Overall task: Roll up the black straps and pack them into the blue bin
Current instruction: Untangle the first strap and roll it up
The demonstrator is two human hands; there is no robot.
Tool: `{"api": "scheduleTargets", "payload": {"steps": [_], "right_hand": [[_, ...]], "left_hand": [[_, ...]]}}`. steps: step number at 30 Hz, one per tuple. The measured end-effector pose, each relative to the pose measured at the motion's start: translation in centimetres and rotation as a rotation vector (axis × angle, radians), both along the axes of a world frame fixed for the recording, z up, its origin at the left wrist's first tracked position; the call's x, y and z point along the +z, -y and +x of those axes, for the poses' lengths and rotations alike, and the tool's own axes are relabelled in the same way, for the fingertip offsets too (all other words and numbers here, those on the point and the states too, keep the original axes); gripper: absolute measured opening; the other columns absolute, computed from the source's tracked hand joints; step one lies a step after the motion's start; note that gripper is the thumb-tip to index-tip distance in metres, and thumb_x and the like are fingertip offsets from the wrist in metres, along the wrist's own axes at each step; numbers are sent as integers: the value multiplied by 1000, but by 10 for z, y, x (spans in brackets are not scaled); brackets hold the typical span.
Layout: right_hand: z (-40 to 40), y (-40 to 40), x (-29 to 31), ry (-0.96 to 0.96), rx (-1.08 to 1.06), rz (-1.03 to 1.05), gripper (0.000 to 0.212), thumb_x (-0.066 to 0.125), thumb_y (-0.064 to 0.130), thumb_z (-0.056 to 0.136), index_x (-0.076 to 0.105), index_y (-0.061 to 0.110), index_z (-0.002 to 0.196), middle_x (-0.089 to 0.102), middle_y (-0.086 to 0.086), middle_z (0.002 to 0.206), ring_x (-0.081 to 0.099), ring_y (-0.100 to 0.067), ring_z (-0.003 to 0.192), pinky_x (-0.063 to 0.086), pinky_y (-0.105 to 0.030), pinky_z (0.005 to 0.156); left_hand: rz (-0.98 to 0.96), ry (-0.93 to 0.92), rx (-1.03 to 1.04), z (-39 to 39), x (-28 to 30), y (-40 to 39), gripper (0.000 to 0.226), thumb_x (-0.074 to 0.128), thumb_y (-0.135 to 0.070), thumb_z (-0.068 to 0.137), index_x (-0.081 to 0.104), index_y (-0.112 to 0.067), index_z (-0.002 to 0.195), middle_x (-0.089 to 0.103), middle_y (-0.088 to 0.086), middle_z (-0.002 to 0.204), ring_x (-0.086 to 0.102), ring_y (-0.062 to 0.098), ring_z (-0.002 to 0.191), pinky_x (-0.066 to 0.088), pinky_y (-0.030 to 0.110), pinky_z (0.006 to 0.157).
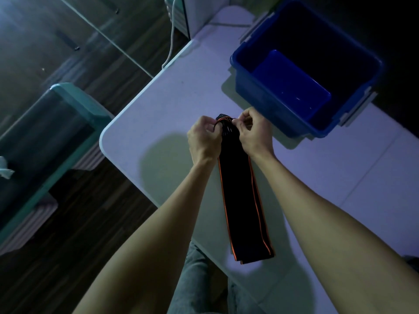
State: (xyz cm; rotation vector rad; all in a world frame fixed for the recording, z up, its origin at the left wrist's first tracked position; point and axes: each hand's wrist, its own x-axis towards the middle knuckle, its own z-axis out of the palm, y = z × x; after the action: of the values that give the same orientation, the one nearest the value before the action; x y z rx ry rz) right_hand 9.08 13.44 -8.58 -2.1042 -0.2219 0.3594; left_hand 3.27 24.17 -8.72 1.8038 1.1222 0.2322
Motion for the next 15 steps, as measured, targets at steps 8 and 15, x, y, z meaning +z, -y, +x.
{"api": "scheduleTargets", "payload": {"steps": [8,15], "right_hand": [[-9,12,-3,-56,-72,29,27,72,29,87,59,9,100,62,-2,90,58,-7,79,45,-7,68],[-54,68,-3,-61,-70,-214,14,57,13,94,68,7,88,69,-1,81,58,2,67,43,-4,59]], "left_hand": [[46,27,-39,-17,-2,2,30,75,-34,76,59,-16,95,64,4,97,62,21,83,52,30,75],[16,-107,-7,-79,-1,38,16,73,-26,77,74,-11,82,74,5,78,70,20,77,56,31,79]]}}
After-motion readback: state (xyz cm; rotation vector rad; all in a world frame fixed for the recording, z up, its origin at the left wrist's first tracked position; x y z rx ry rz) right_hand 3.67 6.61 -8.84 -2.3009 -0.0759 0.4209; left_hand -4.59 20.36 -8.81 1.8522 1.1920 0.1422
